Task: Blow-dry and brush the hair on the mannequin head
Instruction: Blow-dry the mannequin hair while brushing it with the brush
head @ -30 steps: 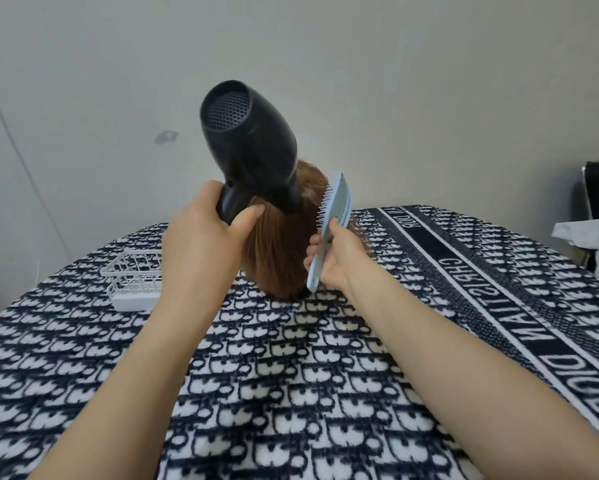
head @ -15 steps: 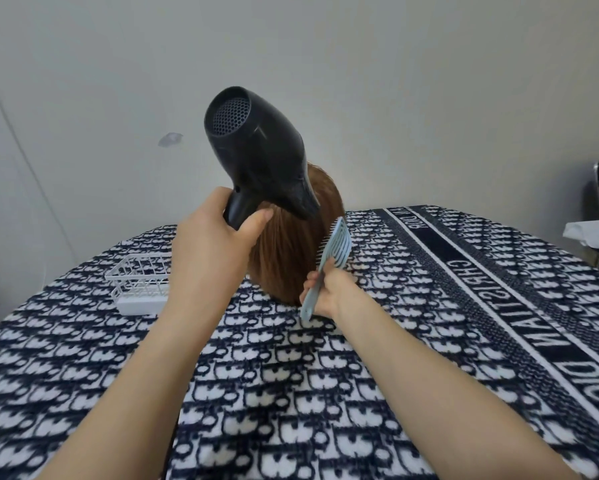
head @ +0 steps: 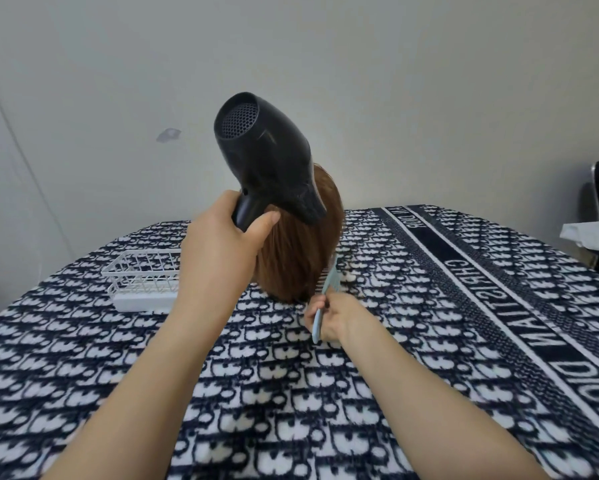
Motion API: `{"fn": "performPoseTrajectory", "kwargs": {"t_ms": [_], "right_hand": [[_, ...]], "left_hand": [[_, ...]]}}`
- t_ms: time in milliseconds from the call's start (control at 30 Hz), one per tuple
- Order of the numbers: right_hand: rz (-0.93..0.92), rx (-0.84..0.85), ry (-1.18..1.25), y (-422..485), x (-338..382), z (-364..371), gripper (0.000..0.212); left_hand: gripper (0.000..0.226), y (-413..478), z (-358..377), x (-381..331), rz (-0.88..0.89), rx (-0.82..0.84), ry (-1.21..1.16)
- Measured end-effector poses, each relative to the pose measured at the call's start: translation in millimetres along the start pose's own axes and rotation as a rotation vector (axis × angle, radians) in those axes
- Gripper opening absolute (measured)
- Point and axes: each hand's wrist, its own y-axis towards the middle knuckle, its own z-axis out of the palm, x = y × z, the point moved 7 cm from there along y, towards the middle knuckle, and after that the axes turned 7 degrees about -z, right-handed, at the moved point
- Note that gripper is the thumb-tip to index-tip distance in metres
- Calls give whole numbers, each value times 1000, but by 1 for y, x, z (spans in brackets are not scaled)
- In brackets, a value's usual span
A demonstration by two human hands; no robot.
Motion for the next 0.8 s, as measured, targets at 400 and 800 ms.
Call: {"fn": "performPoseTrajectory", "kwargs": {"t_ms": [400, 800], "right_hand": [[-38, -260, -151, -7, -3, -36, 54], [-73, -314, -222, -22, -7, -36, 41]], "left_hand": [[22, -6, -3, -3, 79, -36, 84], [23, -13, -6, 1, 78, -55, 118]]}}
